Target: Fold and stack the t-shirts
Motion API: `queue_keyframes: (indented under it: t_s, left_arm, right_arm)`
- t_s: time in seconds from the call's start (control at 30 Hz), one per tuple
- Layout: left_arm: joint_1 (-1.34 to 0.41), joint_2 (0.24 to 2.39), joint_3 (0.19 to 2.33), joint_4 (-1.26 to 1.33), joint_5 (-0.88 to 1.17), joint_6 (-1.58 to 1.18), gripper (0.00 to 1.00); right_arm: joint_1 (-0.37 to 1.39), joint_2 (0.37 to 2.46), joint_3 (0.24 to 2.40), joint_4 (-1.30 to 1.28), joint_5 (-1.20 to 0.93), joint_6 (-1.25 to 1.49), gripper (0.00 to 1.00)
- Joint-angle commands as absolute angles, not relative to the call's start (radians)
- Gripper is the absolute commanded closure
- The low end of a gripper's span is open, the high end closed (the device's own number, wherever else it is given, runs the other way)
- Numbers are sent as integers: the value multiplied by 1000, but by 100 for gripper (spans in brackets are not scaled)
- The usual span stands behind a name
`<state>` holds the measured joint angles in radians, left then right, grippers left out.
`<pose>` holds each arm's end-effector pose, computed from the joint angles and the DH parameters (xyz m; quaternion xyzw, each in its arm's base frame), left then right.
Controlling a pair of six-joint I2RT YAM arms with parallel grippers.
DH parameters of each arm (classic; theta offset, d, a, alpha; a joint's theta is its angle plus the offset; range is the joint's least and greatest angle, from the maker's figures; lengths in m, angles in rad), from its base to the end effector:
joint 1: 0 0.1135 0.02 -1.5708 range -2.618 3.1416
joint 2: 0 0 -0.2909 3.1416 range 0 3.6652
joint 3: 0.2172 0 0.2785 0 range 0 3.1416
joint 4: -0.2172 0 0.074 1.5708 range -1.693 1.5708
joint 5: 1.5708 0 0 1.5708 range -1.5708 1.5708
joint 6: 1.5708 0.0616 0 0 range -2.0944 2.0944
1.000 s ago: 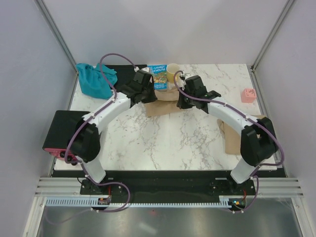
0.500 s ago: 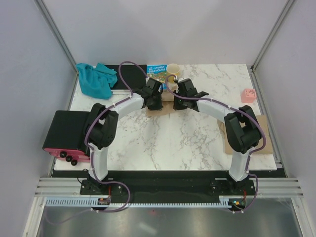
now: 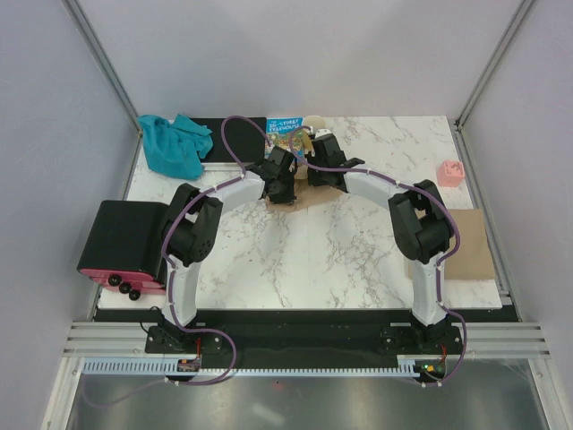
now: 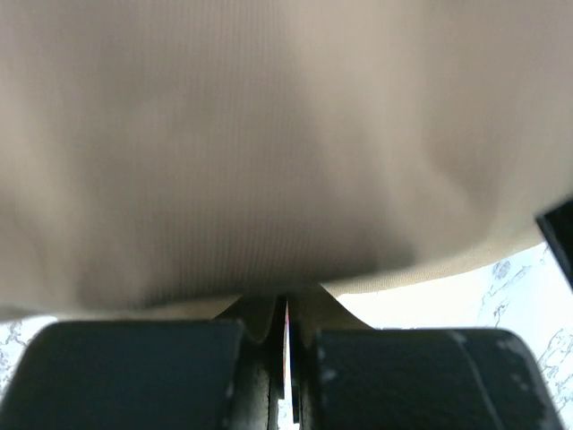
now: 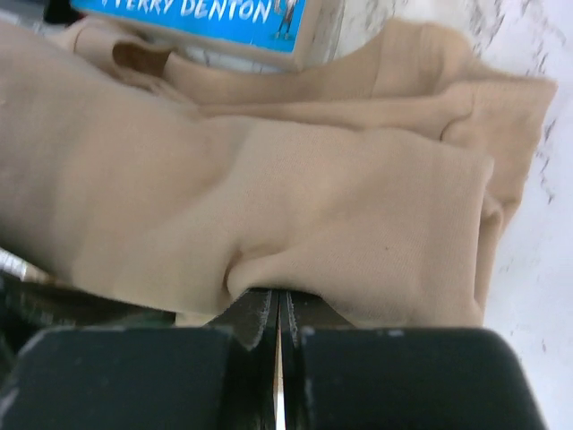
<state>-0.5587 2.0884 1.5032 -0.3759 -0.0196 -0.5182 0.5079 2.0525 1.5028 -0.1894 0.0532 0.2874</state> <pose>0.4258 -0.2648 0.1549 0.0164 0.9537 -0.1459 0.2625 0.4544 0.2491 0.1891 -0.0899 0.9101 0.1339 0.3817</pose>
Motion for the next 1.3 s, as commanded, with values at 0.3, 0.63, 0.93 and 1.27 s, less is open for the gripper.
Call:
queue_keyframes:
  t_s: [0.3, 0.63, 0.93, 1.27]
  left_arm:
    - [-597, 2059, 1329, -399, -25, -486, 98]
    - [-686, 1936, 1134, -402, -9, -520, 98]
    - [-746, 1668, 885, -353, 51, -558, 98]
    - [-741, 1348, 1008, -406, -133, -546, 66]
  right_arm:
    - [505, 2206, 1738, -152, 230, 215, 100]
    - [497, 2165, 1746, -212, 243, 178, 84]
    - [503, 1898, 1498, -218, 175, 186, 78]
    - [511, 1631, 1319, -239, 100, 232, 62]
